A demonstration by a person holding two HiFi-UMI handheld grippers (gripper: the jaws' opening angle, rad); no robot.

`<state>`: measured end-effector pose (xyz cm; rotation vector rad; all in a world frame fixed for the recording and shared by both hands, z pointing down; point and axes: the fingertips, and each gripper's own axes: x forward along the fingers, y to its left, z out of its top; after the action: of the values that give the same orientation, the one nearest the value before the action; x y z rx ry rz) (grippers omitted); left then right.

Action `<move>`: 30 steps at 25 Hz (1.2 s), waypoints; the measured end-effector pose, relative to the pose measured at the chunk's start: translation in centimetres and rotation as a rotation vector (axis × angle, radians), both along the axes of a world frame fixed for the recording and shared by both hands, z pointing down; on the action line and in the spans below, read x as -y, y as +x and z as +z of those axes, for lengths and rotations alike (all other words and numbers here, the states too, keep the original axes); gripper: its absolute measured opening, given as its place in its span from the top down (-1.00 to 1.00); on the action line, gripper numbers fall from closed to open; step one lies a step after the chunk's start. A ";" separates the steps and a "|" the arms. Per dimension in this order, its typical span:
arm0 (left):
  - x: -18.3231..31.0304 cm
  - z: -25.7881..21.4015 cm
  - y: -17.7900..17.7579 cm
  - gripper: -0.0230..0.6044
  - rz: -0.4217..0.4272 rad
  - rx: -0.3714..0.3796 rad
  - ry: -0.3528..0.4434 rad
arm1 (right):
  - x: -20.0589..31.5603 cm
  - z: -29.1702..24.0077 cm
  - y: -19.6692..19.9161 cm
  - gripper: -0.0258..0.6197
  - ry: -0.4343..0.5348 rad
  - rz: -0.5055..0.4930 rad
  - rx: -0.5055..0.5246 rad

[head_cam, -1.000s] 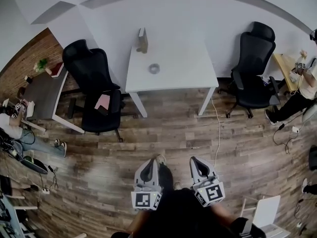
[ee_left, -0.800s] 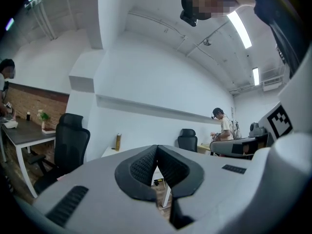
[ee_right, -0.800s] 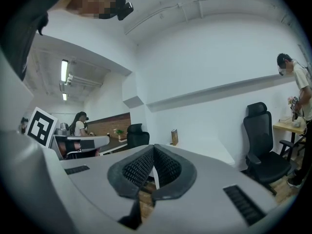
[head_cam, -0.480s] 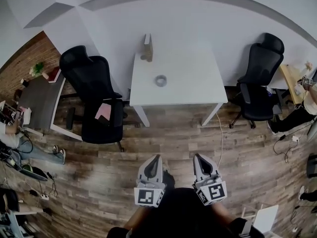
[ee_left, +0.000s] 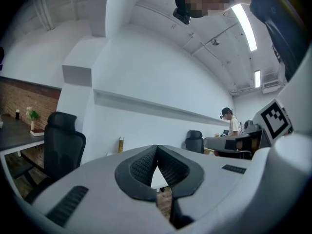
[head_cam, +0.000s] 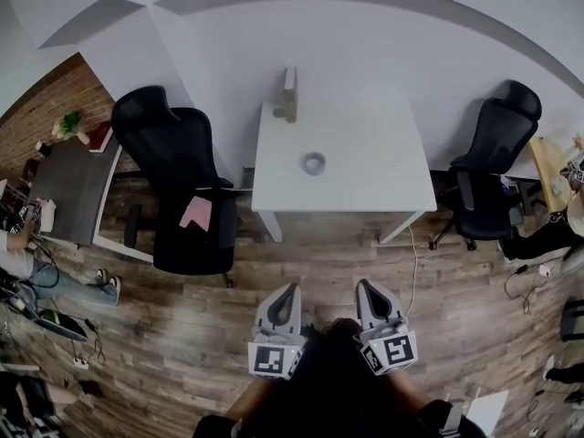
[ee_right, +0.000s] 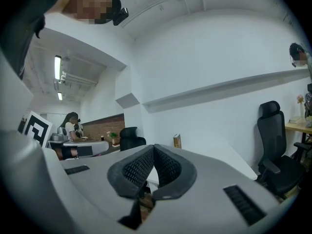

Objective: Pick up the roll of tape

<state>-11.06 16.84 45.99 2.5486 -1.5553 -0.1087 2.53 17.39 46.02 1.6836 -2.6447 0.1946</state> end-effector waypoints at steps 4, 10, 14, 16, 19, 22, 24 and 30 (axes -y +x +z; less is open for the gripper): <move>2.7 1.0 -0.7 0.85 -0.009 0.002 -0.029 | 3.0 0.5 -0.4 0.88 -0.007 -0.003 0.000; 7.1 2.0 -0.7 0.85 -0.018 0.032 -0.036 | 8.2 1.3 -0.2 0.88 -0.012 -0.014 0.007; 11.4 2.6 -0.3 0.85 -0.030 0.051 -0.046 | 12.8 1.8 0.1 0.88 -0.019 -0.035 0.010; 14.0 2.9 0.1 0.85 -0.033 0.062 -0.056 | 15.4 1.9 0.4 0.88 -0.023 -0.048 0.013; 18.0 2.6 1.3 0.85 -0.041 0.062 -0.060 | 19.2 1.8 1.3 0.88 -0.024 -0.068 0.007; 22.0 2.6 2.4 0.85 -0.060 0.069 -0.066 | 23.1 1.7 2.3 0.88 -0.026 -0.090 0.000; 24.3 2.7 3.3 0.85 -0.073 0.078 -0.069 | 25.3 1.8 3.2 0.88 -0.028 -0.107 -0.006; 29.5 3.6 5.6 0.85 -0.118 0.102 -0.092 | 30.9 2.3 5.9 0.88 -0.046 -0.149 -0.002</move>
<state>-5.44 -12.70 49.59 2.4268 -1.7055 0.0792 8.44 -13.47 48.33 1.4649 -2.7266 0.2505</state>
